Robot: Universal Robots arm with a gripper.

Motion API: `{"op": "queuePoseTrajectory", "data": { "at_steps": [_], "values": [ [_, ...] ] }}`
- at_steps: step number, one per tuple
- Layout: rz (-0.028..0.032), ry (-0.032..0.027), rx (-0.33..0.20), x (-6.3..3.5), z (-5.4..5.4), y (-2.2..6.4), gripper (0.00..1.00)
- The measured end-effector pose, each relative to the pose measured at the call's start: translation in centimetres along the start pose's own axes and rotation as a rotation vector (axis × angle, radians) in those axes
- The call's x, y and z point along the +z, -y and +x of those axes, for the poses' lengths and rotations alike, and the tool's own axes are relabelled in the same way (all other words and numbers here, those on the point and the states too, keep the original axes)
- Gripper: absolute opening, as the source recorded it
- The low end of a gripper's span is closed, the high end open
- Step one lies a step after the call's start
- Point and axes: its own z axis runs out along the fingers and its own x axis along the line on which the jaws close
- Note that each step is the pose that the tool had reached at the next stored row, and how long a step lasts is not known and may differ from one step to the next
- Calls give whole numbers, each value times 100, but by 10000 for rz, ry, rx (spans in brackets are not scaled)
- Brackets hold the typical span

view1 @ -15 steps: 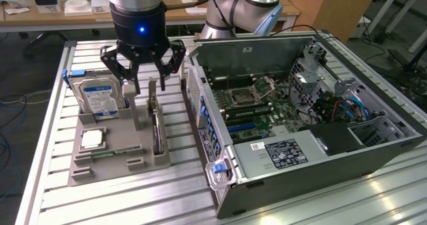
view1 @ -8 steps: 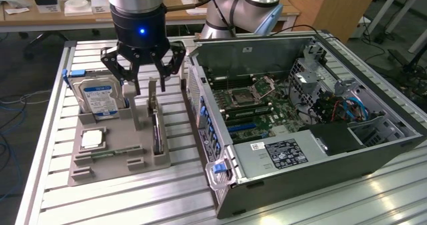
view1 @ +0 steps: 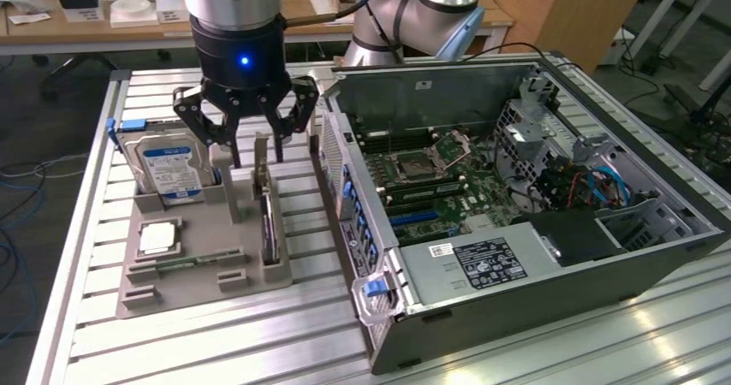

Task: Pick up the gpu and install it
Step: 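Pick up the gpu and move the gpu toward the slot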

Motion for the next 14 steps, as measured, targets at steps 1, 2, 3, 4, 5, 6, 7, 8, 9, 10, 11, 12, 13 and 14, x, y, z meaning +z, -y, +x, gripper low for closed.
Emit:
{"op": "queuePoseTrajectory", "data": {
  "at_steps": [1, 2, 3, 4, 5, 6, 7, 8, 9, 10, 11, 12, 13, 14],
  "values": [
    [0, -17, -1, 18, 0, 12, 53],
    [-1, -31, -4, 35, 0, 27, 53],
    [-1, -45, -9, 53, -1, 45, 53],
    [-2, -58, -13, 71, -1, 62, 53],
    [-2, -72, -17, 88, -2, 79, 53],
    [-1, -83, -18, 105, -2, 94, 53],
    [-3, -88, -19, 124, -4, 104, 53],
    [-3, -96, -19, 143, -6, 110, 53],
    [-3, -101, -19, 160, -8, 115, 53],
    [-3, -109, -19, 178, -11, 118, 53],
    [-3, -119, -19, 196, -15, 120, 53],
    [-3, -130, -18, 214, -18, 122, 53],
    [-4, -138, -18, 232, -21, 124, 53],
    [-3, -144, -17, 251, -23, 126, 53]
  ]
}}
